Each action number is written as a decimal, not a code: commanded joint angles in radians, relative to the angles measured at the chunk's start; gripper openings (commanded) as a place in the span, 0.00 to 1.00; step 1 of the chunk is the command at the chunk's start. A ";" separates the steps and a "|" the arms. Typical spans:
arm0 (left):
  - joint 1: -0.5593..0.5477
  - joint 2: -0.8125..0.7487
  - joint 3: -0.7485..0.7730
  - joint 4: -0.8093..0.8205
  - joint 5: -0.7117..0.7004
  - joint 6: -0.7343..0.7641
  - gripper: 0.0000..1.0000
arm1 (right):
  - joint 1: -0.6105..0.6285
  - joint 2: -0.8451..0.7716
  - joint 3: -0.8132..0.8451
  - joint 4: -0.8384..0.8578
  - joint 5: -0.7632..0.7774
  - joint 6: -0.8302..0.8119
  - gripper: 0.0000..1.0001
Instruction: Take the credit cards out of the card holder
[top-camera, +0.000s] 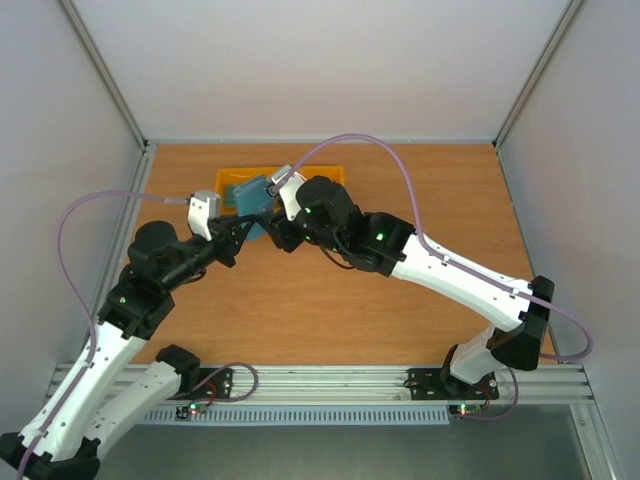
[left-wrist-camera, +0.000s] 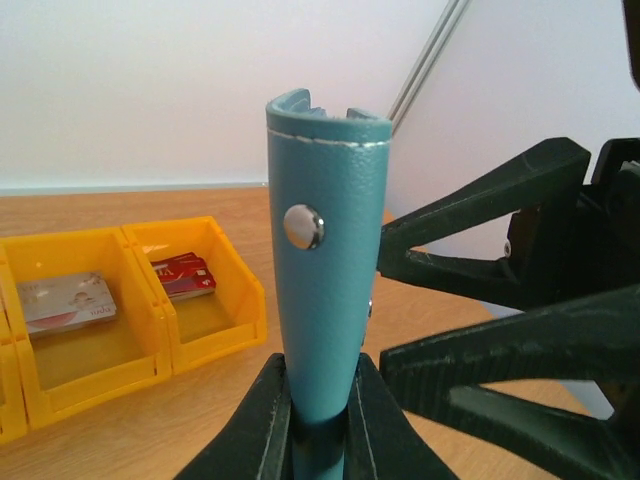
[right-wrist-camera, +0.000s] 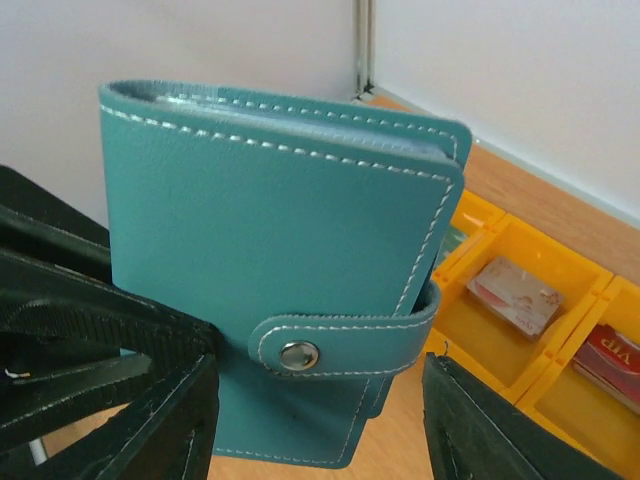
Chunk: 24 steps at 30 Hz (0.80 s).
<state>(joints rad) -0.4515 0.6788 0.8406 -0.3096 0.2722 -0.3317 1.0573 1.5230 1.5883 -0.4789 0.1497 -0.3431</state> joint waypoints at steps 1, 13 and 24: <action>-0.003 0.001 0.026 0.102 0.019 0.017 0.00 | 0.013 0.012 0.027 -0.039 0.044 -0.014 0.56; -0.003 0.010 0.028 0.145 0.140 0.009 0.00 | 0.013 0.057 0.083 -0.011 0.110 -0.040 0.54; -0.003 0.006 0.017 0.108 0.127 0.042 0.00 | 0.013 0.058 0.140 -0.037 0.153 -0.097 0.54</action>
<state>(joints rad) -0.4385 0.6941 0.8410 -0.2562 0.3119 -0.3199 1.0672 1.5715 1.6909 -0.5480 0.2535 -0.4141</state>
